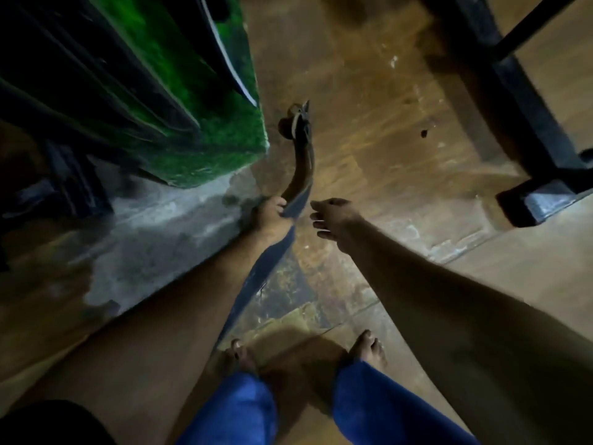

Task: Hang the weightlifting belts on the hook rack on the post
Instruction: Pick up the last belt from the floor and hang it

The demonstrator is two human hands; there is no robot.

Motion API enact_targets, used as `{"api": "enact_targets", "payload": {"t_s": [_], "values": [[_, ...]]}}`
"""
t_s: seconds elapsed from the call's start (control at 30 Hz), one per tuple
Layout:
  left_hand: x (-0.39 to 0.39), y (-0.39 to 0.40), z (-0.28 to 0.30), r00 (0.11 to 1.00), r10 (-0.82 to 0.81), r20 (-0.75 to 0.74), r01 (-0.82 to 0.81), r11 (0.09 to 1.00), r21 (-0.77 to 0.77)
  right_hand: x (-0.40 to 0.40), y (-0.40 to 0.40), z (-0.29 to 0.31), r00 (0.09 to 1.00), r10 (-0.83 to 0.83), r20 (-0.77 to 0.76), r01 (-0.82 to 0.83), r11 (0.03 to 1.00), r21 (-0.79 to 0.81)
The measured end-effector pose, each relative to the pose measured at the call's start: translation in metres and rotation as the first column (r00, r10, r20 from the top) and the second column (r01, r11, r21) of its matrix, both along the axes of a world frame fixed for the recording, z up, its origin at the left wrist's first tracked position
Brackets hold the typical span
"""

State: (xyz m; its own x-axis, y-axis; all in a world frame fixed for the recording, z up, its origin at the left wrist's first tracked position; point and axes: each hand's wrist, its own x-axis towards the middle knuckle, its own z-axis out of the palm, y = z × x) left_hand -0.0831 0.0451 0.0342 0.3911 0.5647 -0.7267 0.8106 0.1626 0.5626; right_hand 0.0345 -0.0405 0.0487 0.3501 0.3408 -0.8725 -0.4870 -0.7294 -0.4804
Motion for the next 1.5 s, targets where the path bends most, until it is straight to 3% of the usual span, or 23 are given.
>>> {"api": "enact_targets", "payload": {"t_s": [0.17,0.33,0.5,0.73,1.0,1.13,1.23,1.37,1.5], "values": [[0.010,0.017,-0.118,0.970,-0.198,-0.145,0.219,0.964,0.150,0.010,0.004,-0.131,0.999,0.045,-0.008,-0.046,0.996,-0.075],[0.004,0.035,-0.190,0.888,-0.348,-0.301,0.416,0.886,0.204,0.000,0.013,-0.210,0.997,0.071,0.001,-0.071,0.997,-0.027],[0.003,0.035,-0.174,0.956,-0.283,-0.071,0.292,0.937,0.194,-0.022,0.015,-0.208,0.987,-0.132,-0.094,0.141,0.985,0.099],[-0.009,0.048,-0.025,0.953,-0.234,0.195,0.198,0.962,0.186,-0.022,0.025,-0.065,0.956,-0.270,-0.111,0.289,0.932,0.220],[-0.016,0.055,0.199,0.893,-0.154,0.423,0.112,0.986,0.122,-0.016,0.034,0.155,0.979,-0.183,-0.085,0.201,0.910,0.362],[-0.025,0.048,0.306,0.870,-0.157,0.468,0.130,0.987,0.090,-0.011,0.025,0.260,0.979,-0.080,-0.189,0.146,0.920,0.363],[-0.033,0.038,0.381,0.851,-0.186,0.492,0.156,0.983,0.101,-0.011,0.019,0.334,0.987,-0.001,-0.162,0.059,0.932,0.358],[-0.038,0.019,0.469,0.824,-0.125,0.552,0.089,0.992,0.092,-0.010,0.009,0.428,0.996,-0.034,-0.081,0.066,0.901,0.429],[-0.034,0.000,0.544,0.789,-0.112,0.603,0.035,0.990,0.139,-0.003,0.001,0.511,0.994,-0.109,-0.012,0.095,0.808,0.581]]}}
